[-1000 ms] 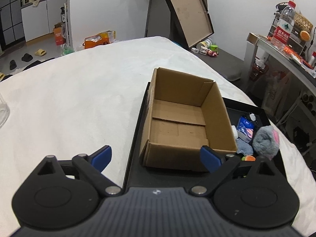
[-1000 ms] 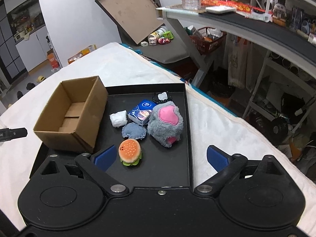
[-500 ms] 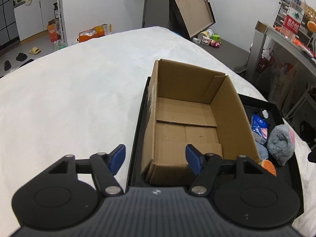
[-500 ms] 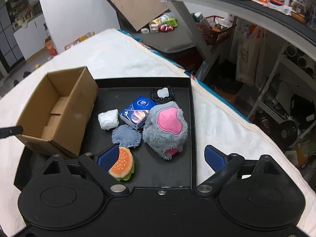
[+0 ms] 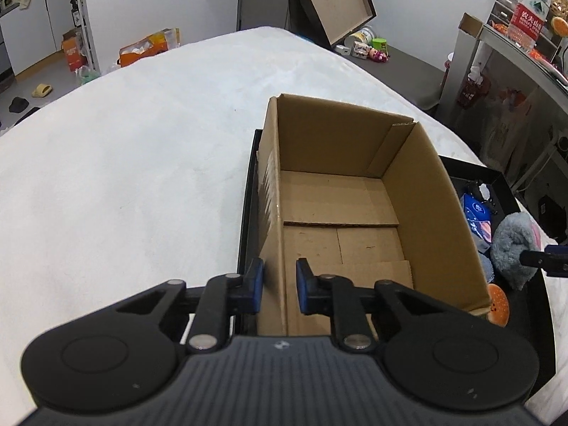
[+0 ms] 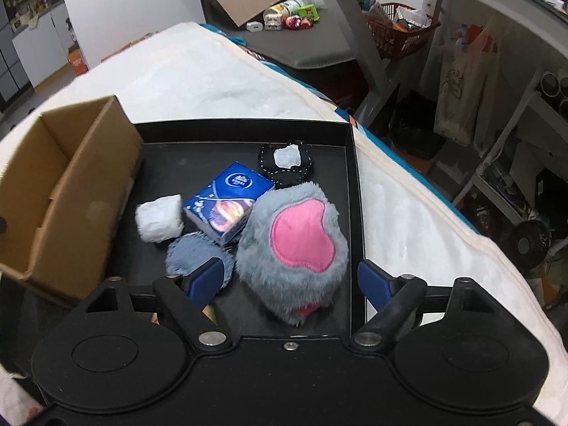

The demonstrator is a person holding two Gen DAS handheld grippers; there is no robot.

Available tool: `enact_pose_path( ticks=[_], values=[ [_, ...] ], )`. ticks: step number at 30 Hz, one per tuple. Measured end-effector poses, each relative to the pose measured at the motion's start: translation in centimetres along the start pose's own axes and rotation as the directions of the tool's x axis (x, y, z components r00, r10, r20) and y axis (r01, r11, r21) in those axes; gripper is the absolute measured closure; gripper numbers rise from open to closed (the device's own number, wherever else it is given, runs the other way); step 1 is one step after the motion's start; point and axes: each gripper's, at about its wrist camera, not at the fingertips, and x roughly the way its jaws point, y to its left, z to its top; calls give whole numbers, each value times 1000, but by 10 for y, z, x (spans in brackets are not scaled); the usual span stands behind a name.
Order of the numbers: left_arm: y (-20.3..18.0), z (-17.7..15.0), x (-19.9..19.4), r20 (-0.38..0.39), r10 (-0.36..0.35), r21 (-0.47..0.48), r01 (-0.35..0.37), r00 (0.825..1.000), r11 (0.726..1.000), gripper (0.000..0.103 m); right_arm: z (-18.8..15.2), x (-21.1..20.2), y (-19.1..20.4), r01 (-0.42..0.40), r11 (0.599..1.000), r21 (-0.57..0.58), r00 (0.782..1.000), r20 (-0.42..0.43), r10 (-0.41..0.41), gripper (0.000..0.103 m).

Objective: Organize soft objects
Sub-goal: 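Grasp the grey plush with pink patch with the right gripper, then lift the grey plush and carry it over the cardboard box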

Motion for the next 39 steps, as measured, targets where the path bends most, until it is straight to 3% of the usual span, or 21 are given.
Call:
enact_pose_path(
  ticks=[8, 10, 17, 30, 39],
  values=[
    [-4, 7, 12, -28, 16, 16, -15, 999, 1000, 85, 8, 22, -1, 17, 999, -29, 999, -36, -18, 25],
    [-4, 7, 15, -36, 14, 21, -13, 999, 1000, 85, 8, 25, -3, 6, 1000, -20, 999, -43, -7, 39],
    [5, 10, 18, -52, -27, 12, 27, 998, 1000, 85, 12, 18, -3, 16, 1000, -14, 998, -56, -17, 52],
    [13, 3, 5, 29, -68, 11, 68, 997, 998, 91, 21, -17, 25, 88, 994, -69, 995, 43, -86, 53],
    [9, -7, -4, 50, -50, 31, 49, 997, 998, 90, 39, -48, 47, 69, 992, -105, 990, 130, -56, 53]
  ],
)
